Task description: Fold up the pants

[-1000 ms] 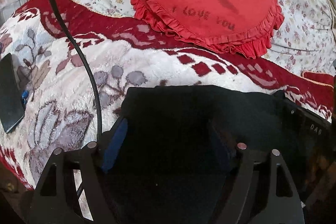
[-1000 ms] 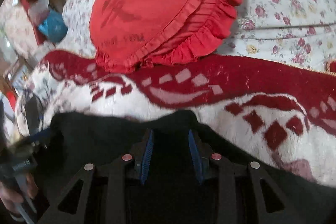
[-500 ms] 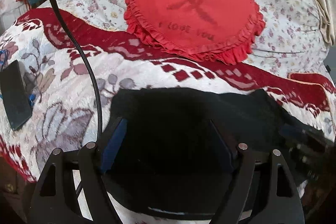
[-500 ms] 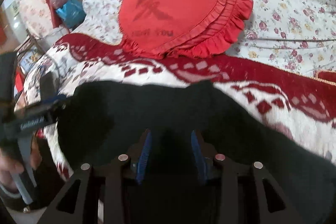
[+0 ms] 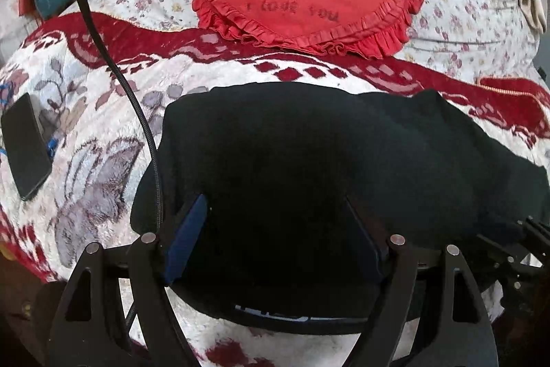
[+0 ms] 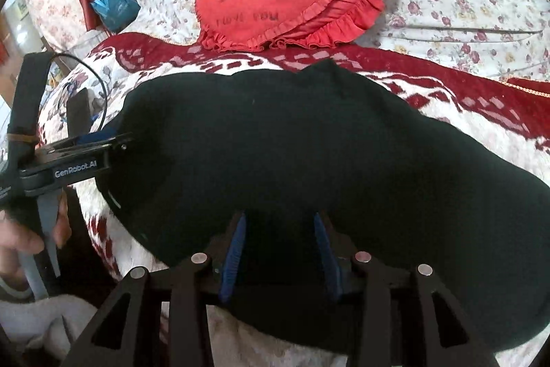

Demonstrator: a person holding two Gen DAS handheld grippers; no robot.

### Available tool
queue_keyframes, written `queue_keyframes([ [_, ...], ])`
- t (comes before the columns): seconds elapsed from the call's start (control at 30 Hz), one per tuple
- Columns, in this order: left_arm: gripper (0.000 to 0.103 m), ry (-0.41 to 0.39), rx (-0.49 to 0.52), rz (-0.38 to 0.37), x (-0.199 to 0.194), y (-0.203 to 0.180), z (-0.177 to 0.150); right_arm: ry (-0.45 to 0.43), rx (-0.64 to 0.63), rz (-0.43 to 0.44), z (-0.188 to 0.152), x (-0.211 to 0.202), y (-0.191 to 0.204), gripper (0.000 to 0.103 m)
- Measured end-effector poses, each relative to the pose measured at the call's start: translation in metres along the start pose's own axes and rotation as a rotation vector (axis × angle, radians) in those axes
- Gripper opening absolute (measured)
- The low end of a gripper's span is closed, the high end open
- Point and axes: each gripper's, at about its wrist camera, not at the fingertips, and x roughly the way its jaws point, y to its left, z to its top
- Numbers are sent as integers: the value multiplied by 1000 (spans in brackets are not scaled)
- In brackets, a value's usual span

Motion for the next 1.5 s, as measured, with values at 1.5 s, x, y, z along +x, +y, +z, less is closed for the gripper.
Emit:
queue_keyframes([
  [1.5,79,5,69,-119,1,-59,24,-27,151,-98,-25,-41,-62,46],
])
